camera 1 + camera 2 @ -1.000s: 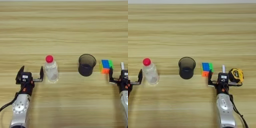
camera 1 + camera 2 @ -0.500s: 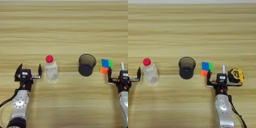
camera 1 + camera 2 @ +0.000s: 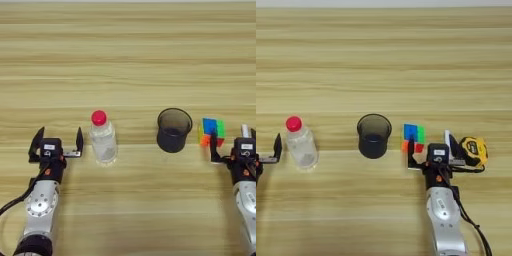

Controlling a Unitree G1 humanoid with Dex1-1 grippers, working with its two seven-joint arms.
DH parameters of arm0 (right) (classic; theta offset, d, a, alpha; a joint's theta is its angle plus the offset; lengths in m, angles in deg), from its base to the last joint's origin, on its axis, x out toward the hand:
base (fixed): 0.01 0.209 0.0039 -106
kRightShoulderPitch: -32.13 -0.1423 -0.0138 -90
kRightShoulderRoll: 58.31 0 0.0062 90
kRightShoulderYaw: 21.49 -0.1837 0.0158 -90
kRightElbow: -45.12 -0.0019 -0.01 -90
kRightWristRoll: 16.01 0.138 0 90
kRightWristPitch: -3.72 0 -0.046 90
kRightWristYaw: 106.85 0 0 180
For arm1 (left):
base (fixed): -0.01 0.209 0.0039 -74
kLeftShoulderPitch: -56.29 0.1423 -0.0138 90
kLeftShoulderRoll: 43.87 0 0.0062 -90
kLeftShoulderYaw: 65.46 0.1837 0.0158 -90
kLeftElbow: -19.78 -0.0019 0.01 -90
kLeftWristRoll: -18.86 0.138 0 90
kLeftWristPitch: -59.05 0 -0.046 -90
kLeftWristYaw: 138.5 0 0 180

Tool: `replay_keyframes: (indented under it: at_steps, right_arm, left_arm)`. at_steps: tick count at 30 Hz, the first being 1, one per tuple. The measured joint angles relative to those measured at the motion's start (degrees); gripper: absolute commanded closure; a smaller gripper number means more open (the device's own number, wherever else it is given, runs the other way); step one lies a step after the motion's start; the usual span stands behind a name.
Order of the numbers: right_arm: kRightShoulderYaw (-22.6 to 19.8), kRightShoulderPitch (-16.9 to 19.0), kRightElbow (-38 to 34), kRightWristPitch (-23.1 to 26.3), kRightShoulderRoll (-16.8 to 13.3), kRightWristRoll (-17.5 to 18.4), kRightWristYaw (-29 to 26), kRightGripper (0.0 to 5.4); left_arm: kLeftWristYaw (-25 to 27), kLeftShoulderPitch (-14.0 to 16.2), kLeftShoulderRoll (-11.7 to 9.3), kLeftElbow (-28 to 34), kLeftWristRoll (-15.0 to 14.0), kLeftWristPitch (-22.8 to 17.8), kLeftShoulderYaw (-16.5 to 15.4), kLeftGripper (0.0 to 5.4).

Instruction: Move the objects on the table

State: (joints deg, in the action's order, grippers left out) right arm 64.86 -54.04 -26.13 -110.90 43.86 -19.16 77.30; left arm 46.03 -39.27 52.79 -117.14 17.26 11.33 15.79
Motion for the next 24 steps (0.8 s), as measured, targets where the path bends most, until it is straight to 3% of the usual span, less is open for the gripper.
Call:
replay_keyframes:
  at_steps: [8,16,24]
  right_arm:
    - [5.68,0.04,-2.53,-4.77,0.40,-1.71,-4.08,0.00]
    - [12.24,2.08,-4.50,-8.90,1.21,-0.77,-10.99,0.00]
    - [14.08,1.57,0.36,-9.81,2.23,-0.87,-12.18,0.00]
  left_arm:
    - [-0.12,0.06,0.01,0.03,0.00,0.55,0.01,0.03]
    - [-0.12,0.10,0.01,0.05,0.00,0.66,0.01,0.03]
    - [-0.12,0.09,0.01,0.04,0.00,0.73,0.03,0.03]
